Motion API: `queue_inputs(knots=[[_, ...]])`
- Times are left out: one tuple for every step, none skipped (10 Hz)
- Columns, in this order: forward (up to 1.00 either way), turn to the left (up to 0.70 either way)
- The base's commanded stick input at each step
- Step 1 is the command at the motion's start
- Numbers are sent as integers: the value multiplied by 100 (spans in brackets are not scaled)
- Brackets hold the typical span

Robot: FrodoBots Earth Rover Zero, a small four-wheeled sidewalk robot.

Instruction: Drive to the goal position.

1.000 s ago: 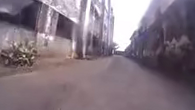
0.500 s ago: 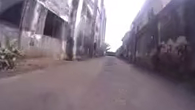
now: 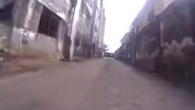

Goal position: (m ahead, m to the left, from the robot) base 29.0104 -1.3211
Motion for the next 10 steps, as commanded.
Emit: queue_inputs(knots=[[70, 0], [70, 0], [70, 0], [70, 0], [70, 0], [70, 0], [70, 0], [70, 0], [70, 0], [70, -1]])
